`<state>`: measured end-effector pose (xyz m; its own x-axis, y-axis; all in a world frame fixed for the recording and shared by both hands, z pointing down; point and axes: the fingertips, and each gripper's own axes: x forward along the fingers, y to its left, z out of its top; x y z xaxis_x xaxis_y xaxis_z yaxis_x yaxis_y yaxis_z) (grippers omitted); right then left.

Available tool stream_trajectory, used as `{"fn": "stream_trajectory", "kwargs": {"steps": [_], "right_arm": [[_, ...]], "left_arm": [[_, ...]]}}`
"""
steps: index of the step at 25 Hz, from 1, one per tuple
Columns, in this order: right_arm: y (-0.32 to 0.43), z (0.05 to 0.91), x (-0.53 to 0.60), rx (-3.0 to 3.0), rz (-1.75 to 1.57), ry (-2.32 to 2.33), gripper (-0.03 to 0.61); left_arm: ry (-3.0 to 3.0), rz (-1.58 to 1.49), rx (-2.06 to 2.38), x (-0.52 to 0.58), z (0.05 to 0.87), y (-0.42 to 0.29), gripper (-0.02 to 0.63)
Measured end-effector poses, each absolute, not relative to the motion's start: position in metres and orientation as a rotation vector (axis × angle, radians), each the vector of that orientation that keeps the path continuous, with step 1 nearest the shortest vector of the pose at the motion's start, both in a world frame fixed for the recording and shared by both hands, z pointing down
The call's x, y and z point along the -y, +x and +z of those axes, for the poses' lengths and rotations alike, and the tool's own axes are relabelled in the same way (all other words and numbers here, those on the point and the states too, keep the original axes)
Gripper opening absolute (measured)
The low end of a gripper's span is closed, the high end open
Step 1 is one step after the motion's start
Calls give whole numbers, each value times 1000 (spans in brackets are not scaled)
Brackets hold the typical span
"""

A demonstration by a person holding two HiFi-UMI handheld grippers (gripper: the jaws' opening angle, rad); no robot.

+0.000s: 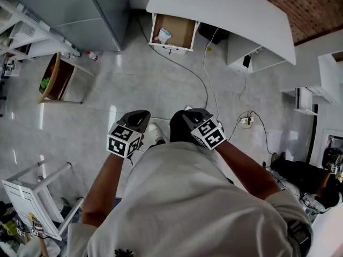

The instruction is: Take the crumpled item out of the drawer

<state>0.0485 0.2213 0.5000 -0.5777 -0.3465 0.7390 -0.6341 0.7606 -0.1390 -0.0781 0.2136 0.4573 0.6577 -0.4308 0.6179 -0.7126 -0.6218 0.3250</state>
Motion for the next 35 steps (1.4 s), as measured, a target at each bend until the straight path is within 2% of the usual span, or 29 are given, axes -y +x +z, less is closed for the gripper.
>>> {"fn": "stream_trajectory", "kwargs": {"steps": [12, 20, 30, 35], "right_arm": [[26, 542, -44, 2213, 475, 637, 64], [35, 580, 132, 2201, 414, 582, 69], [10, 684, 316, 2104, 377, 567, 97], [-8, 748, 365, 2024, 371, 552, 106]], "left_arm": [[2184, 631, 1027, -89, 473, -123, 29], [2142, 634, 1053, 50, 474, -101, 29], [2056, 635, 1063, 169, 500, -94, 29], [2027, 634, 1010, 197, 523, -95, 29]]}}
